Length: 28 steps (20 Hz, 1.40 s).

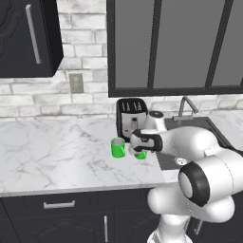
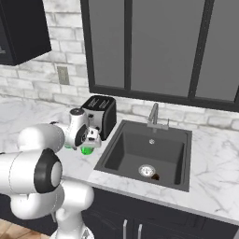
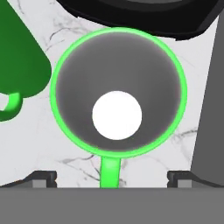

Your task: Clear the mugs and bowl far away from the sink.

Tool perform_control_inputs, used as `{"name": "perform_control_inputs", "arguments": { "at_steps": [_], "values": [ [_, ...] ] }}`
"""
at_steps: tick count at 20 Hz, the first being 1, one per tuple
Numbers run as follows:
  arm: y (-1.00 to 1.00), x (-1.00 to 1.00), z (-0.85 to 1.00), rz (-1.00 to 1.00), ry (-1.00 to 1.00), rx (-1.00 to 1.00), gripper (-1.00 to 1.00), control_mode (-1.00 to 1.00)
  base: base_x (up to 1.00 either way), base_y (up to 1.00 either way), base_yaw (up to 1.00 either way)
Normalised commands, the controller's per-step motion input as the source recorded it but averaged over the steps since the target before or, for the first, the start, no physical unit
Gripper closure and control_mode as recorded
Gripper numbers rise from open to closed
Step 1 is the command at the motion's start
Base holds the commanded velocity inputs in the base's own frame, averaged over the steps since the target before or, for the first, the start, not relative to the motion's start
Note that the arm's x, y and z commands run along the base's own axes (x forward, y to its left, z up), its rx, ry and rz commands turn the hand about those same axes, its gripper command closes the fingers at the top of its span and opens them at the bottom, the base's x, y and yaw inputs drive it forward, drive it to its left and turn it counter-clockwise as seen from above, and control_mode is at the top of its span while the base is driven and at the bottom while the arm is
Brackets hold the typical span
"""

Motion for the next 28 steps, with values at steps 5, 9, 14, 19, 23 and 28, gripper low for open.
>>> {"name": "perform_control_inputs", "arguments": {
  "at_steps": [5,9,14,19,23,28],
  "values": [
    [0.01,0.19,-0.23,0.02,0.00,0.00,-1.00,-1.00,0.00,0.00,0.00],
    [0.10,0.05,-0.14,0.01,0.00,0.00,1.00,-1.00,0.00,0.00,0.00],
    [0.02,0.00,-0.01,0.00,0.00,0.00,1.00,-1.00,0.00,0.00,0.00],
    [0.00,0.00,-0.03,0.00,0.00,0.00,1.00,-1.00,0.00,0.00,0.00],
    [0.00,-0.16,-0.18,0.00,0.00,0.00,1.00,-1.00,0.00,0.00,0.00],
    [-0.02,-0.55,0.56,0.00,-0.12,0.00,1.00,-1.00,0.00,0.00,0.00]
  ]
}}
